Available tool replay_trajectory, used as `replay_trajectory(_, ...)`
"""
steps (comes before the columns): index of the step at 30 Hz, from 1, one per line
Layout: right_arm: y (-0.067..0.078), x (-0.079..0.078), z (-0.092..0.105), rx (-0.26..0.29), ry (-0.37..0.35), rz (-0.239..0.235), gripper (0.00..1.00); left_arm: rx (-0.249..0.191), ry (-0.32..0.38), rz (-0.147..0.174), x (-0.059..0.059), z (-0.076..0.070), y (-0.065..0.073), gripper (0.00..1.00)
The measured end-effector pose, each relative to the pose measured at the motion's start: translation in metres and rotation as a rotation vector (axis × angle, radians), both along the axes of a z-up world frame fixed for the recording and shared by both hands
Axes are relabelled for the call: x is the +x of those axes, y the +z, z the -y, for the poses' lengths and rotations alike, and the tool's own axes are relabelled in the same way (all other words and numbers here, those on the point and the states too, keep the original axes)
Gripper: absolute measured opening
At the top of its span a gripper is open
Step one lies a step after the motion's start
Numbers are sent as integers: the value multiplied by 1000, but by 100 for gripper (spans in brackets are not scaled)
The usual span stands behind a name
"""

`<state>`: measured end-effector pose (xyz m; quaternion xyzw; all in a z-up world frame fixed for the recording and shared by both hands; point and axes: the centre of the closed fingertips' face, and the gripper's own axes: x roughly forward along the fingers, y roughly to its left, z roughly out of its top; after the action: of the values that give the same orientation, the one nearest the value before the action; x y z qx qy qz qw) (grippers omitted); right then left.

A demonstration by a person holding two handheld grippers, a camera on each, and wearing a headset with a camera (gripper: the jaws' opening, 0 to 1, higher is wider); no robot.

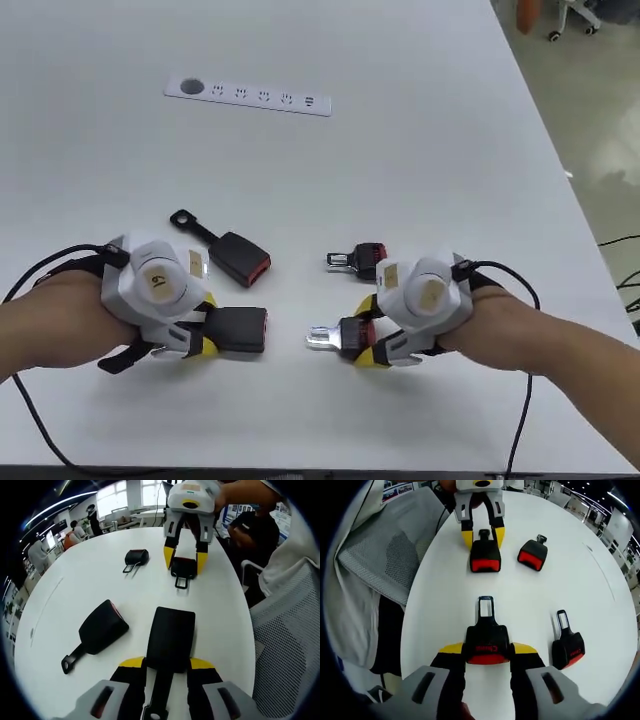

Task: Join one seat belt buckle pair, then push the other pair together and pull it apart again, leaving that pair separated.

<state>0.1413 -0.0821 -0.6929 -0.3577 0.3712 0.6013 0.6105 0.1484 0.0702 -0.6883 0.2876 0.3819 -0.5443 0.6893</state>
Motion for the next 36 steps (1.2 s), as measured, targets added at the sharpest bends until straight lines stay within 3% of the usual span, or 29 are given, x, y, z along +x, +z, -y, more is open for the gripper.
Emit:
replay_trajectory(17, 3, 1, -42, 37, -20, 15, 32, 13, -16, 2, 1, -1, -2, 33)
replay_trajectory(29, 2, 7, -49, 63, -43, 2, 32, 26, -22, -3, 3, -1, -3, 33)
replay_trajectory(36, 2, 5, -56, 67, -19, 10, 32, 35, -32, -2, -1, 1, -1, 32)
